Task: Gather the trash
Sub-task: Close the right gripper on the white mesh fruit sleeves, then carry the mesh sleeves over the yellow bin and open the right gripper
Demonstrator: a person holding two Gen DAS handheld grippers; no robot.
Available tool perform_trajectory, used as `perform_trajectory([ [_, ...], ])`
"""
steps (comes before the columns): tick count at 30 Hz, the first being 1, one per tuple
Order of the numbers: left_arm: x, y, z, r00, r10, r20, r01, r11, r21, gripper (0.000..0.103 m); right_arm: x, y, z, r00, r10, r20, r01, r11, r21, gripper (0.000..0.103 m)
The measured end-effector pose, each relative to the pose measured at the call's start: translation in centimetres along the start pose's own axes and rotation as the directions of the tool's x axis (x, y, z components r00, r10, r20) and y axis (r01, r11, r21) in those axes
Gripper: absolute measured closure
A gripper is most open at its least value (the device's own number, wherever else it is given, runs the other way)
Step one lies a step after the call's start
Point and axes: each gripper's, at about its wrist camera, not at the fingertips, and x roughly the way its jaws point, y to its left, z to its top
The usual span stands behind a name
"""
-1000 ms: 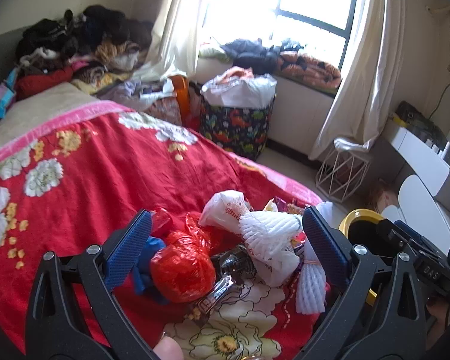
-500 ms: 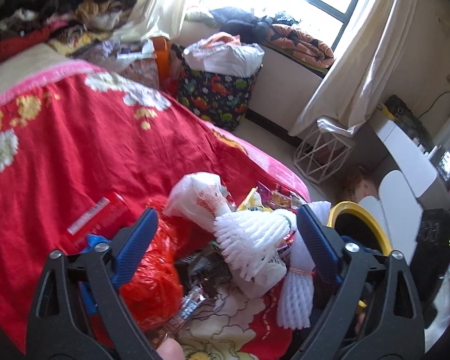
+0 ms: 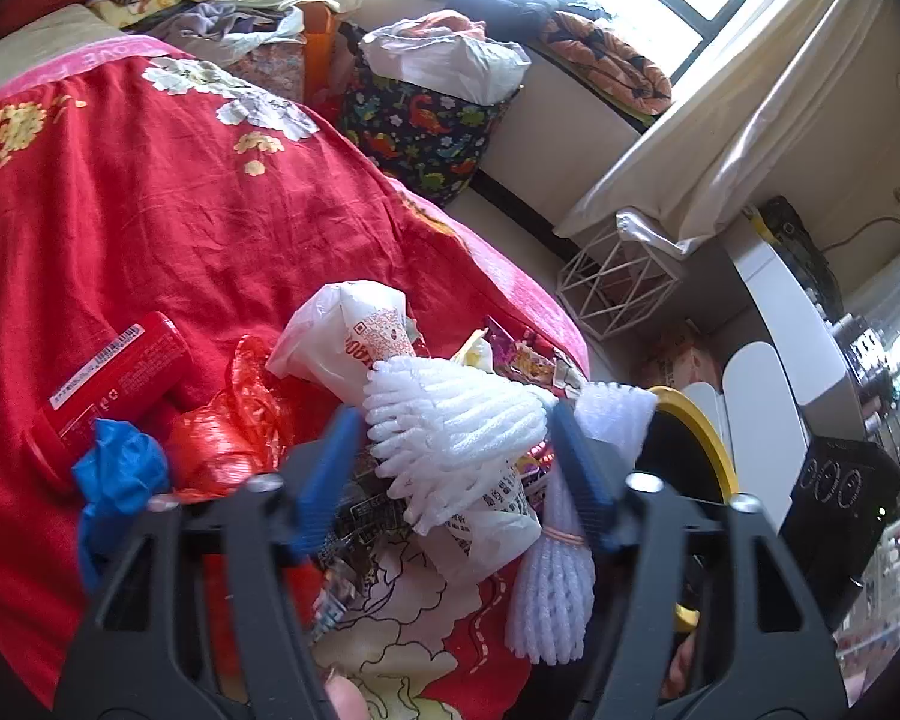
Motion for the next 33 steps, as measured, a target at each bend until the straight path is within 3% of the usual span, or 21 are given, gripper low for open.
perform_trajectory([
  [2,-0.1,-0.1,0.0,1.0,0.005,0.001,-0.005,1.0,-0.006,0.077,-0.3,-0.1,0.0,1.0,0.012,0.004,-0.012,1.0,0.011,0.085],
  [6,-0.6,-0.4,0.0,1.0,0.007,0.017,-0.007,1.0,-0.016,0.092,-0.8,-0.2,0.3,1.0,0.021,0.015,-0.022,1.0,0.013,0.087],
  [18,-3.7,-3.4,0.1,0.993,-0.014,0.117,0.014,1.0,0.003,0.094,-5.6,-0.4,1.7,0.993,0.062,0.102,-0.064,0.998,0.017,0.091],
  [33,-4.7,-10.3,-0.4,0.983,-0.062,0.17,0.048,0.995,0.086,0.094,-13.4,-4.9,2.6,0.979,-0.004,0.202,-0.009,0.998,0.062,0.091],
])
